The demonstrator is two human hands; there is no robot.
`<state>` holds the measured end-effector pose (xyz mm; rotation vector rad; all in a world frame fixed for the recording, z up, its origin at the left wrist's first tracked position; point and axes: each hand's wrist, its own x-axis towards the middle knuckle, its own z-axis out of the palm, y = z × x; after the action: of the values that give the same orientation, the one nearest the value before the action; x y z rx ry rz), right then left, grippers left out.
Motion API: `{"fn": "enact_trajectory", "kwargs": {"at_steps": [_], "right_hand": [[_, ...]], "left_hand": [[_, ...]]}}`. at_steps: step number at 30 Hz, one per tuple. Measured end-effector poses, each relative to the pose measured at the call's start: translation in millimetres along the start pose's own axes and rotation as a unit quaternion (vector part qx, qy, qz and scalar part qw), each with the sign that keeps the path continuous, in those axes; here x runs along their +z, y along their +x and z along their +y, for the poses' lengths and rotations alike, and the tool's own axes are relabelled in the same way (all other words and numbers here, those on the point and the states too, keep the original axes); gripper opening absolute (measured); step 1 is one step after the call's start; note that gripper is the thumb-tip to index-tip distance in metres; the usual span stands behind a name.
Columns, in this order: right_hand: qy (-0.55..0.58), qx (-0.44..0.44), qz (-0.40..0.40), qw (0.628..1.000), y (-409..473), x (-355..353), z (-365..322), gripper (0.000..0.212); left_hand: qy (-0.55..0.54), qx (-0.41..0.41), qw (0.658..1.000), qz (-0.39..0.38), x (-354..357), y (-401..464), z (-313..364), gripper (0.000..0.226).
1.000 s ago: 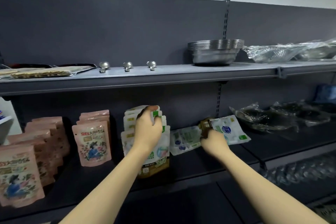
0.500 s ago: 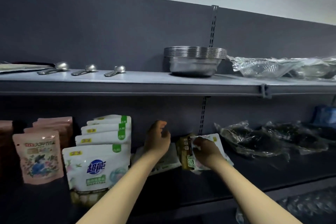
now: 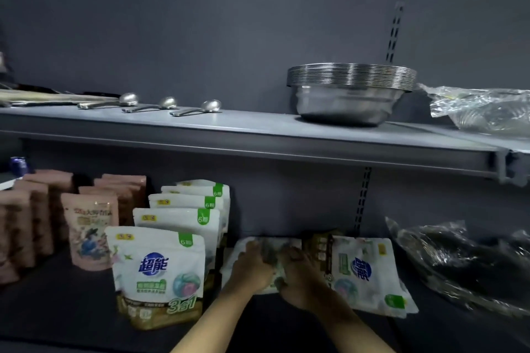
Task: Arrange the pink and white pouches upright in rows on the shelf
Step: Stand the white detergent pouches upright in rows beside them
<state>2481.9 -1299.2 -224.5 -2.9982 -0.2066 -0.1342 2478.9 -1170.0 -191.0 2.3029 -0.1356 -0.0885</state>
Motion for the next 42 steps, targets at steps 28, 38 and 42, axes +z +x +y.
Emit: {"fn": "enact_trajectory", "kwargs": {"at_steps": [28,38,42], "right_hand": [[0.640,0.139,0.190,0.731,32,-47,68,0.031],[0.250,0.261,0.167,0.918,66,-45,56,0.038],[0.296,0.266,0.140,0.907,74,-40,59,0.035]], "left_hand": [[-0.242,0.032,0.970,-0.002,13,79,34,0.049],[-0.113,0.033,0.984,0.137,16,102,22,0.026],[-0.032,0.013,0.987,0.160,22,113,12,0.020]]}}
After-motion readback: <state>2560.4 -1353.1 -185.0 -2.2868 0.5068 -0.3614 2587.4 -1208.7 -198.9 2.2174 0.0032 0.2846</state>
